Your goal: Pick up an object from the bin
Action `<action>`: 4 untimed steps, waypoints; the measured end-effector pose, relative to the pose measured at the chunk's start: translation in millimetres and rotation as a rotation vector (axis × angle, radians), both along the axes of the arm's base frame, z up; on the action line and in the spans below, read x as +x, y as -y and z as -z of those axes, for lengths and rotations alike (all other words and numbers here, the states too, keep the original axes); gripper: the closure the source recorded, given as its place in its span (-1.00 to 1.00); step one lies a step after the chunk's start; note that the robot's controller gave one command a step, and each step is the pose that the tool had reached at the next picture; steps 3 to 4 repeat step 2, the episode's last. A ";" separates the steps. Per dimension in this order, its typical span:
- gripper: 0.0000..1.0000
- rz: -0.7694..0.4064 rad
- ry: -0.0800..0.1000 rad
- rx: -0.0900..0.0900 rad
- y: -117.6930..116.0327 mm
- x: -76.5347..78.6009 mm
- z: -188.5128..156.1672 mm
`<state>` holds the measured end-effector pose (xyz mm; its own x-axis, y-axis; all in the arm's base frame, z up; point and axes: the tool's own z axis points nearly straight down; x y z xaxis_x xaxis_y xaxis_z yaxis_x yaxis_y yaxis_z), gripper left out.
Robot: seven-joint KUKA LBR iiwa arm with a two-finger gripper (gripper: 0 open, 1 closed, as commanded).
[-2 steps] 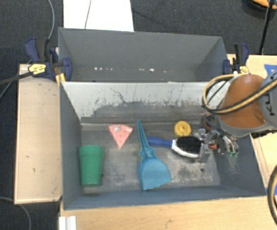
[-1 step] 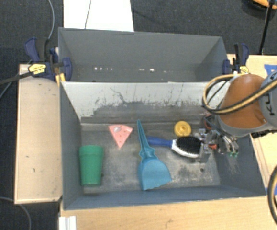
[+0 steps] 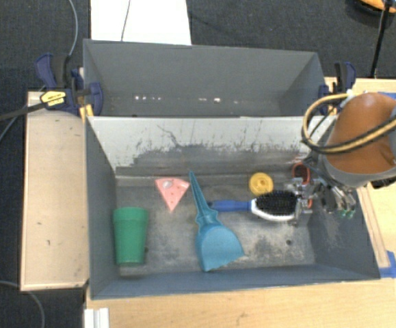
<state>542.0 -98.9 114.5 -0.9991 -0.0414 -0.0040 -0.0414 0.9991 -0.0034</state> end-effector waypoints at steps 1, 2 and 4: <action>1.00 -0.023 0.007 -0.002 4.3 -2.5 -46.3; 1.00 -0.002 0.001 0.000 7.3 -3.8 -97.6; 1.00 -0.002 0.001 0.000 7.3 -3.8 -97.6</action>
Offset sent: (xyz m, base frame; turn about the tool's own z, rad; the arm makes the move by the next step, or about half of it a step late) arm -0.0041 -0.0118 0.1640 0.0489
